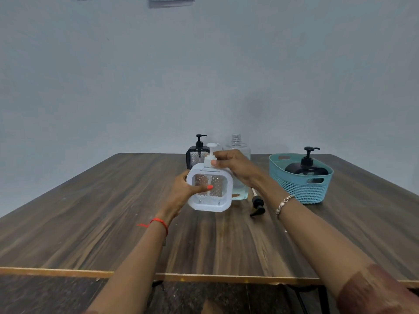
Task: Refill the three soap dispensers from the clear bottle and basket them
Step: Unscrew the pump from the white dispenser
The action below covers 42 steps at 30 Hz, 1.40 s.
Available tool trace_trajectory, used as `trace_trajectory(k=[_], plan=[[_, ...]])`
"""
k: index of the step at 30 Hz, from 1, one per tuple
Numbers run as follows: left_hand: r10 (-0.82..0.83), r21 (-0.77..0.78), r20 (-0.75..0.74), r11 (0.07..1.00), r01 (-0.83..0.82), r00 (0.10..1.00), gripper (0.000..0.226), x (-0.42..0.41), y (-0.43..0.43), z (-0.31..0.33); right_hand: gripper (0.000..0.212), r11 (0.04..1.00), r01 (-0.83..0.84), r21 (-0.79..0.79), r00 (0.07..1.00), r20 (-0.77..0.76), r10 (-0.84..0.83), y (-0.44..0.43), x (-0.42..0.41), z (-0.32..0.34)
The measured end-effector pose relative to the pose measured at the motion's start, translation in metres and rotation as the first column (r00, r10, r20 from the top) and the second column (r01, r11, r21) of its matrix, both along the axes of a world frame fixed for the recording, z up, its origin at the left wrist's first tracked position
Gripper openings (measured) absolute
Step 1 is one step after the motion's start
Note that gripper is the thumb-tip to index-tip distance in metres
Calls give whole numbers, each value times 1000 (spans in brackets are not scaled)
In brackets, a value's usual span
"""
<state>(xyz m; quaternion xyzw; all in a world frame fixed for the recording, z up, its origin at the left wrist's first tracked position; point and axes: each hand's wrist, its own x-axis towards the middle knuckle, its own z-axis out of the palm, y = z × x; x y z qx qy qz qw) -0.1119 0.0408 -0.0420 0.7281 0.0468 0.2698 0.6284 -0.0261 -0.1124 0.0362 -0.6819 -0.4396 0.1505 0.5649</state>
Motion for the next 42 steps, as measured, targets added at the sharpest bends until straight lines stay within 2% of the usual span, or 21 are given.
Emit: trace_trajectory(k=[2, 4, 6, 8, 10, 12, 15, 17, 19, 21, 25, 27, 31, 35, 39, 42], plan=[[34, -36, 19, 999, -33, 999, 52, 2, -7, 0, 33, 998, 67, 21, 998, 16, -68, 2, -3, -2], [57, -73, 26, 996, -55, 998, 50, 5, -11, -1, 38, 988, 155, 3, 981, 114, -155, 5, -8, -6], [63, -102, 28, 993, -60, 998, 57, 7, -12, -2, 39, 969, 247, 15, 950, 194, -245, 8, -11, -9], [70, -96, 22, 993, -67, 997, 68, 8, -13, -3, 43, 946, 321, 48, 925, 199, -324, 14, -10, -13], [88, -74, 17, 994, -86, 996, 69, 9, -13, -3, 45, 929, 366, 57, 905, 208, -370, 19, -8, -14], [90, -70, 22, 994, -89, 996, 59, 7, -13, -2, 45, 941, 337, 17, 912, 244, -330, 19, -5, -10], [65, -59, 28, 996, -63, 998, 49, 1, -12, -1, 32, 982, 161, -94, 965, 222, -137, 9, -2, 2], [52, -60, 31, 997, -50, 998, 45, -1, -12, 0, 22, 989, 42, -139, 988, 152, -21, 4, 2, 6], [61, -62, 39, 996, -59, 997, 43, 0, -12, 3, 22, 993, -31, -110, 998, 45, 36, 3, 4, 8], [88, -64, 52, 994, -85, 995, 44, 3, -13, 5, 26, 997, 18, -76, 999, 50, -14, 5, 0, 8], [116, -80, 81, 991, -109, 990, 48, 6, -13, 5, 37, 964, 265, 19, 937, 233, -262, 11, -15, 4], [115, -88, 90, 990, -107, 989, 48, 6, -15, 5, 43, 937, 340, 83, 909, 226, -350, 14, -16, 2], [122, -88, 113, 990, -112, 986, 41, 6, -15, 6, 35, 959, 276, 58, 944, 174, -282, 12, -13, 6], [138, -77, 103, 989, -130, 985, 46, 6, -13, 7, 36, 969, 224, 105, 968, 92, -234, 9, -9, 8], [147, -60, 99, 988, -142, 984, 48, 7, -15, 6, 43, 929, 362, 83, 892, 258, -371, 14, -15, 4], [166, -69, 109, 985, -159, 980, 45, 8, -17, 5, 39, 929, 359, 88, 898, 238, -370, 16, -15, 5]])
